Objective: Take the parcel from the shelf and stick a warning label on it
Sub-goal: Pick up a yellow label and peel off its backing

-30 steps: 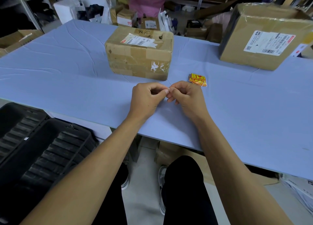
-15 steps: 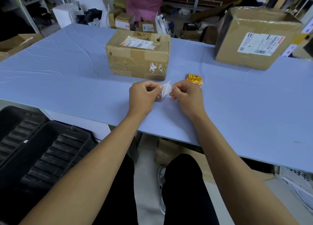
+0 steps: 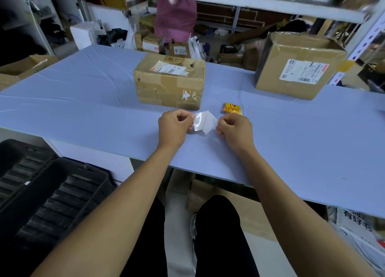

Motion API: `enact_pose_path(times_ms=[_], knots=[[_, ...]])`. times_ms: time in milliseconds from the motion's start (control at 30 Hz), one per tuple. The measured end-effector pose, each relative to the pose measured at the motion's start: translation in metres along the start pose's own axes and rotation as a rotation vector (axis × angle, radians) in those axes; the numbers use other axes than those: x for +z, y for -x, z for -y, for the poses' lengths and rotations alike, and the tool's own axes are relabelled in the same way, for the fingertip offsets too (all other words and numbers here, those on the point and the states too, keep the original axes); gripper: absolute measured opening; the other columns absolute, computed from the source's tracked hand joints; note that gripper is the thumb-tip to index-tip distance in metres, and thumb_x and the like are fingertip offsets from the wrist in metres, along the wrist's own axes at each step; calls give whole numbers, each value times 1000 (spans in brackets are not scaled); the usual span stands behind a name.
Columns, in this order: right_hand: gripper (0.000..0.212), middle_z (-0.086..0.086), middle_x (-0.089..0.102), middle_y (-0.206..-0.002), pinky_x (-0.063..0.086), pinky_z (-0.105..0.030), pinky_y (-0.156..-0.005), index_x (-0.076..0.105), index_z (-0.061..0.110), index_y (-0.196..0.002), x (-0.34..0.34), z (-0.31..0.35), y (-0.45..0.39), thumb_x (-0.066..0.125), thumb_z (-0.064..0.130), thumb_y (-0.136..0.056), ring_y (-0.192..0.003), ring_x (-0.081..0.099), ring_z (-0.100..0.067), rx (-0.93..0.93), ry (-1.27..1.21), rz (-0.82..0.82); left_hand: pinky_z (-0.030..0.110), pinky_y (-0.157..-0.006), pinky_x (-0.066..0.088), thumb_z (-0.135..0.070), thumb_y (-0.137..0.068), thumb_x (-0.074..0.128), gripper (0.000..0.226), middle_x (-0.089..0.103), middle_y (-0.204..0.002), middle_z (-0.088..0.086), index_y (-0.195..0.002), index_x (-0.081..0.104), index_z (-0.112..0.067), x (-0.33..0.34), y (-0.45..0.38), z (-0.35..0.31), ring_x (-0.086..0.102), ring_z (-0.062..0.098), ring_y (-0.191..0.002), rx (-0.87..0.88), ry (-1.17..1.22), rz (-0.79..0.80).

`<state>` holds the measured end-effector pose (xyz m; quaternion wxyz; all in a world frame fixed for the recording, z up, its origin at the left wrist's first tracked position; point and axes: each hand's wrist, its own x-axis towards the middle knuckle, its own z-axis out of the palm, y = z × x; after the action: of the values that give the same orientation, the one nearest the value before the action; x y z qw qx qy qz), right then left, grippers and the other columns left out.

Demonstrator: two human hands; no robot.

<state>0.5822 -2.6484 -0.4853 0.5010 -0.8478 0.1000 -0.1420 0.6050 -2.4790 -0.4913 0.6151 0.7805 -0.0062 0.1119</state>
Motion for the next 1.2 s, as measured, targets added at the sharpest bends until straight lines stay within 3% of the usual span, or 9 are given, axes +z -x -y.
enact_pose_path(times_ms=[200,300,433,500,633,767,833,967,1200], knots=[[19,-6,67,-60,57,-37,-60,68,11,-68,-13,-8,2,54,7,-79,-53,60,-15,18,-28,-36,41,-74,63,-12,-88,69,8,70,-69,4,-85,76,-9,0,0,1,66,17,-65,4,-7,-3],[17,-2,67,-61,53,-32,-57,67,12,-69,-17,-12,2,54,7,-78,-48,58,-8,59,-48,-102,42,-76,62,-12,-88,70,9,70,-70,6,-86,76,-7,0,-1,2,66,17,-66,-6,0,-15],[16,-6,70,-66,47,-24,-54,65,15,-67,-16,-13,1,55,10,-79,-55,63,-12,61,-52,-184,42,-75,60,-11,-88,69,8,68,-69,1,-82,74,-10,0,-1,3,64,16,-68,-1,15,-31],[15,-7,71,-69,47,-24,-56,65,13,-70,-15,-14,1,56,12,-81,-52,63,-3,56,-62,-192,42,-74,59,-10,-88,68,9,67,-69,-1,-81,73,-10,1,-2,3,63,17,-71,-4,24,-31],[17,2,69,-65,49,-26,-62,66,13,-72,-13,-15,1,64,21,-86,-51,62,2,15,-41,-199,37,-67,55,-14,-88,70,10,66,-69,-7,-79,72,-10,1,-3,5,62,14,-71,7,11,-25],[19,-1,65,-63,46,-30,-64,66,8,-74,-5,-10,9,67,20,-87,-61,64,-18,-171,62,-134,27,-62,50,-14,-87,70,10,66,-70,-8,-78,71,-10,3,-4,7,61,11,-71,26,-19,-21],[15,1,64,-65,44,-29,-63,68,7,-77,4,-6,14,66,16,-88,-61,58,-16,-282,141,-106,23,-60,48,-16,-87,69,10,66,-70,-8,-79,71,-10,4,-4,8,61,9,-69,43,-54,-20],[10,-5,71,-74,52,-37,-65,69,8,-82,29,2,18,64,16,-86,-66,64,-21,-435,278,-72,22,-60,48,-17,-87,69,11,67,-68,-6,-79,72,-10,4,-4,8,59,6,-63,55,-70,-18],[14,-2,66,-88,35,-25,-65,63,12,-89,49,11,11,65,25,-87,-70,50,-9,-400,330,-15,12,-59,45,-15,-85,68,12,65,-64,-10,-73,70,-13,2,-1,5,55,-2,-58,76,-54,4]])
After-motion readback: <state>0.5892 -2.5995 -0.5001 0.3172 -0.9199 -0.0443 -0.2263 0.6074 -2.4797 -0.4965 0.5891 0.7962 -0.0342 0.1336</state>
